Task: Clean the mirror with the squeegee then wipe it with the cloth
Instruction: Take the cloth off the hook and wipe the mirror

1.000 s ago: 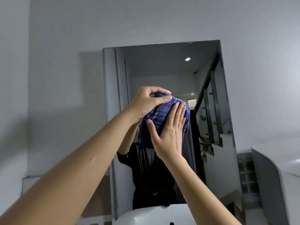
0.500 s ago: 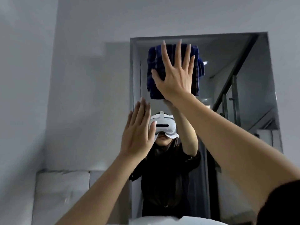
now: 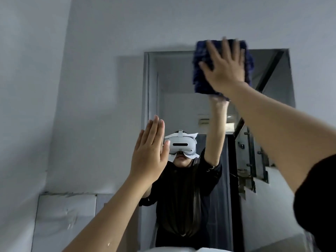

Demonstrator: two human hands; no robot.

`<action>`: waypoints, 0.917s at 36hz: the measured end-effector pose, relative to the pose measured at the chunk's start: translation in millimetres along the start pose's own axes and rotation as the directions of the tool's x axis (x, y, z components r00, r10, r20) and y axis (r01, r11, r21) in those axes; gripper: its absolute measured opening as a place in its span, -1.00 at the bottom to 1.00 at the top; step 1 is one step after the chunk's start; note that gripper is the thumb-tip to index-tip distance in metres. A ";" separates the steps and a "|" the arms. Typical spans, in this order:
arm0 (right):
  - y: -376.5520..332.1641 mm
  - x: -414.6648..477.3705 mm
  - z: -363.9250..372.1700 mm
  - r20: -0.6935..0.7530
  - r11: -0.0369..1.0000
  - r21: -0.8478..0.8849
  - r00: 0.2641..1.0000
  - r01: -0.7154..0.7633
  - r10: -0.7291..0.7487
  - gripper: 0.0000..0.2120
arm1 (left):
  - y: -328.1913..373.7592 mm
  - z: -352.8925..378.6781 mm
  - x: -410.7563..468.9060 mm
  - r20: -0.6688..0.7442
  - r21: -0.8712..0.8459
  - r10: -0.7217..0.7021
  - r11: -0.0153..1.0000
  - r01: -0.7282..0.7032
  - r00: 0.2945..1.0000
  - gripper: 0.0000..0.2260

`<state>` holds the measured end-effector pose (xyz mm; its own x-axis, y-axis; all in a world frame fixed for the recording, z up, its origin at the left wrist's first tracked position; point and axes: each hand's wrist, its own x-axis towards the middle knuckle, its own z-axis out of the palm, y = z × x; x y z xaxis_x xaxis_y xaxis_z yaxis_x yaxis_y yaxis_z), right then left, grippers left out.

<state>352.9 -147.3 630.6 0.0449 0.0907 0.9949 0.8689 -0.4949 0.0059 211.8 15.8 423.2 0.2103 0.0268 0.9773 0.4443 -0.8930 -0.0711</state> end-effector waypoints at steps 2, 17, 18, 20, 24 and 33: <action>40.3 -12.5 -8.3 -0.037 0.989 0.002 0.989 -0.145 0.145 -0.43 | 1.3 4.2 0.1 0.004 0.020 -0.019 1.000 0.019 1.000 -0.50; -43.1 -82.7 20.0 -0.070 0.855 0.150 0.857 -0.496 0.510 -0.39 | 21.0 -3.5 -57.3 0.094 -0.049 -0.068 0.996 0.073 0.993 -0.42; -55.7 -83.5 22.6 -0.053 0.908 0.126 0.911 -0.400 0.409 -0.39 | 22.2 -4.2 -61.3 0.103 -0.052 -0.073 0.996 0.078 0.992 -0.41; -76.4 -88.6 27.6 -0.008 0.982 0.085 0.986 -0.166 0.167 -0.41 | 24.7 -4.0 -71.0 0.121 -0.055 -0.083 0.994 0.090 0.989 -0.40; -96.7 -114.3 36.6 0.097 0.943 0.040 0.938 0.329 -0.332 -0.44 | 30.5 1.1 -97.9 0.144 -0.044 -0.103 0.993 0.110 0.984 -0.39; 25.2 -158.0 10.2 0.189 0.758 -0.086 0.758 0.646 -0.624 -0.47 | 36.5 10.3 -121.1 0.138 -0.025 -0.116 0.992 0.120 0.984 -0.40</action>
<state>372.8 -165.3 472.5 -0.4150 0.5411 0.7314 0.6456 -0.3913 0.6558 211.6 -15.5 300.2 0.2752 0.1917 0.9421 0.4447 -0.8942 0.0521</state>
